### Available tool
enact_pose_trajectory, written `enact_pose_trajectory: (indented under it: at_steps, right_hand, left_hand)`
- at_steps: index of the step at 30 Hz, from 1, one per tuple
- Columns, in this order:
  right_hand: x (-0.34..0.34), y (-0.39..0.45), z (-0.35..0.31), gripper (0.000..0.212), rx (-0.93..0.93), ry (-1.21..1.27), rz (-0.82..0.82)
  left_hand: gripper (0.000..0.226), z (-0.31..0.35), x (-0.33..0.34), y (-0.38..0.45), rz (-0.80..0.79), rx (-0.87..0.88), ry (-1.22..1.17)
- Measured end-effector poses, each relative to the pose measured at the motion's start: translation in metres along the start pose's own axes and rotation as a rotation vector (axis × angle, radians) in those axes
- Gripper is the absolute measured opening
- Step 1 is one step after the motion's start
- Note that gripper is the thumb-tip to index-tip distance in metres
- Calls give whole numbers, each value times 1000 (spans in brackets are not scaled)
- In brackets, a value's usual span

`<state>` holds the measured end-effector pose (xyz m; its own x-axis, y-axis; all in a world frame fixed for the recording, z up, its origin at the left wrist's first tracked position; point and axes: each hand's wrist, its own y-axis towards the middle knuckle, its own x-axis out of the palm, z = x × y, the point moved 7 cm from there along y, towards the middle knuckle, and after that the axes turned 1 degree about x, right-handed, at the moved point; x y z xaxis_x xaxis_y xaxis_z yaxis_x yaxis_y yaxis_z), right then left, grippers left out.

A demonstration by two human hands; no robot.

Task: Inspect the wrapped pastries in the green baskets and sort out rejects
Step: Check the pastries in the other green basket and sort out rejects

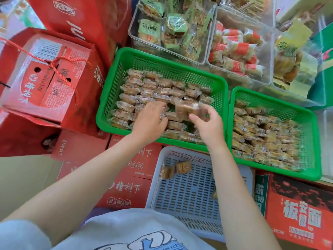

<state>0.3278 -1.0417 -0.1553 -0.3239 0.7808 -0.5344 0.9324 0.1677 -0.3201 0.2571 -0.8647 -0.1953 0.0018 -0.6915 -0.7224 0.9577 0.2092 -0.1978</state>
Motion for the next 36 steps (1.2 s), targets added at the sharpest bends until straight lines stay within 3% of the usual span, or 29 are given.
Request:
enact_pose_trajectory:
  at_steps: [2, 5, 9, 12, 18, 20, 24, 26, 30, 36]
  right_hand:
    - [4, 21, 1, 33, -20, -8, 46]
    - [24, 46, 6, 41, -70, -86, -8]
    - [40, 60, 13, 43, -198, -460, -71]
    - [48, 58, 8, 43, -357, -603, -59]
    - [70, 56, 6, 15, -539, -808, -47]
    - [71, 61, 10, 15, -518, -928, -20]
    - [79, 70, 8, 29, -486, -1114, -128]
    - [80, 76, 0, 28, -489, -1056, -157]
    - [75, 95, -10, 17, -426, -864, -45]
    - [76, 110, 6, 14, -315, -947, 8]
  left_hand:
    - [57, -7, 24, 8, -151, 101, 248]
    - [59, -24, 52, 12, -322, 102, 387]
    - [56, -30, 56, 13, -323, 85, 384]
    - [56, -29, 56, 13, -302, 83, 367]
    - [63, -23, 47, 18, -178, 84, 327]
    - [64, -20, 49, 22, -175, 128, 343]
    - [63, -22, 60, 36, -260, 157, 419]
    - [61, -25, 65, 42, -285, 150, 459]
    - [60, -26, 65, 45, -270, 155, 467]
    - [63, -27, 67, 44, -271, 148, 489]
